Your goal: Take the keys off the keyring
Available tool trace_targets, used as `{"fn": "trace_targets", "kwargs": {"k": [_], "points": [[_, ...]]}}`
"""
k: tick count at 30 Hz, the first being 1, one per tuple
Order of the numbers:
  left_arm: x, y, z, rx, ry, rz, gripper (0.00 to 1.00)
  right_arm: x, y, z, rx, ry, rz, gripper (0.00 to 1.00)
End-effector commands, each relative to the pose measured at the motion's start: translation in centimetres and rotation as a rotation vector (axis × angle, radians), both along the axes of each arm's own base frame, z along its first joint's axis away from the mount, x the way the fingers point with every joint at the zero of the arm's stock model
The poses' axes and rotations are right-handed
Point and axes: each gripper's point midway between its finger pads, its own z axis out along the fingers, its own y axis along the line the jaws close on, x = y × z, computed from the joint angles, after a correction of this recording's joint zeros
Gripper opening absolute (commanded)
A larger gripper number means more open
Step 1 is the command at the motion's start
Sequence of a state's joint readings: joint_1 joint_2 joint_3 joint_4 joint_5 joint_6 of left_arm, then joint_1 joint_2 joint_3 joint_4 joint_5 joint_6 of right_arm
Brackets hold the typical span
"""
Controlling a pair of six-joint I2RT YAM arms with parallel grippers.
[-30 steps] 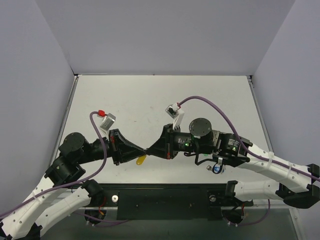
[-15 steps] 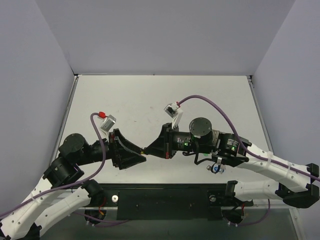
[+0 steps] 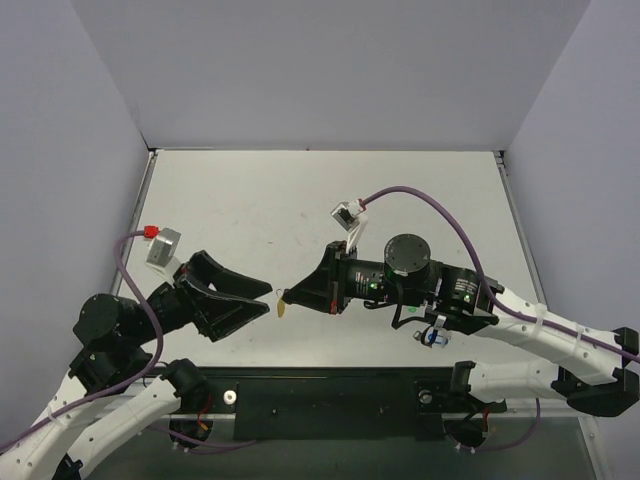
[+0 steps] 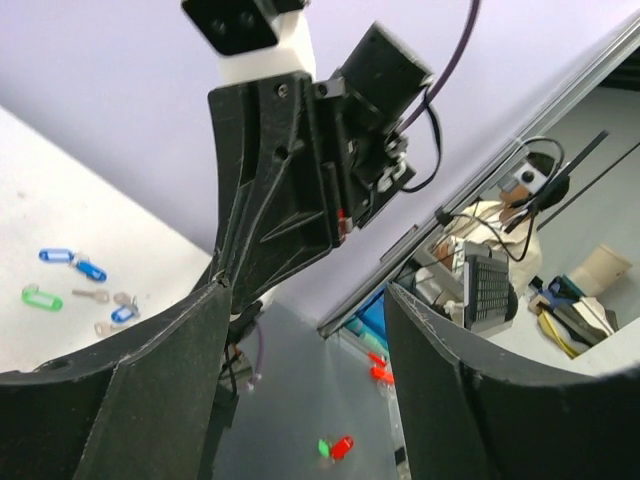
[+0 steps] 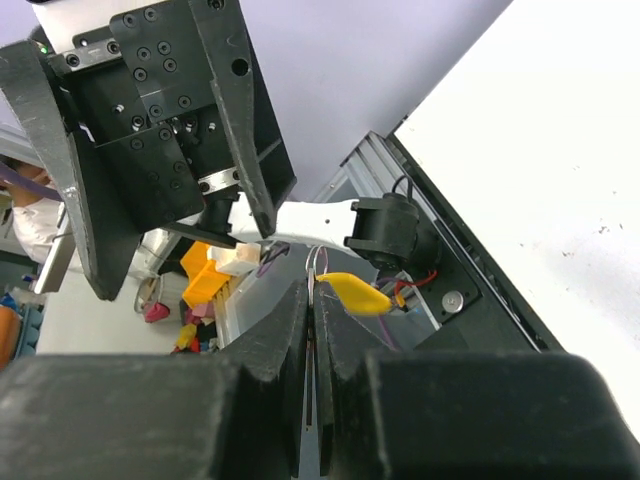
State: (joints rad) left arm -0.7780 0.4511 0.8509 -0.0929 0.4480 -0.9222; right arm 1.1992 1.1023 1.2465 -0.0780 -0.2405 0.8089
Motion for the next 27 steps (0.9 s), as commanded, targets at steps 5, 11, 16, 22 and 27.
{"fn": "trace_targets", "kwargs": {"k": [5,11,16,22,27], "points": [[-0.2,1.6,3.0,-0.180,-0.059,0.047,0.69,-1.3,-0.4,5.2,0.224,-0.041,0.049,0.00],[-0.1,1.6,2.8,-0.188,-0.053,0.048,0.67,-2.1,-0.7,6.6,0.284,-0.051,0.090,0.00],[-0.3,1.6,2.8,-0.204,-0.052,0.037,0.64,-2.5,-0.7,7.2,0.316,-0.056,0.111,0.00],[-0.5,1.4,2.9,-0.230,-0.055,0.011,0.62,-2.5,-0.5,7.3,0.329,-0.055,0.118,0.00],[-0.5,1.3,2.8,-0.251,-0.047,-0.002,0.58,-2.6,-0.4,7.3,0.336,-0.051,0.123,0.00]]}}
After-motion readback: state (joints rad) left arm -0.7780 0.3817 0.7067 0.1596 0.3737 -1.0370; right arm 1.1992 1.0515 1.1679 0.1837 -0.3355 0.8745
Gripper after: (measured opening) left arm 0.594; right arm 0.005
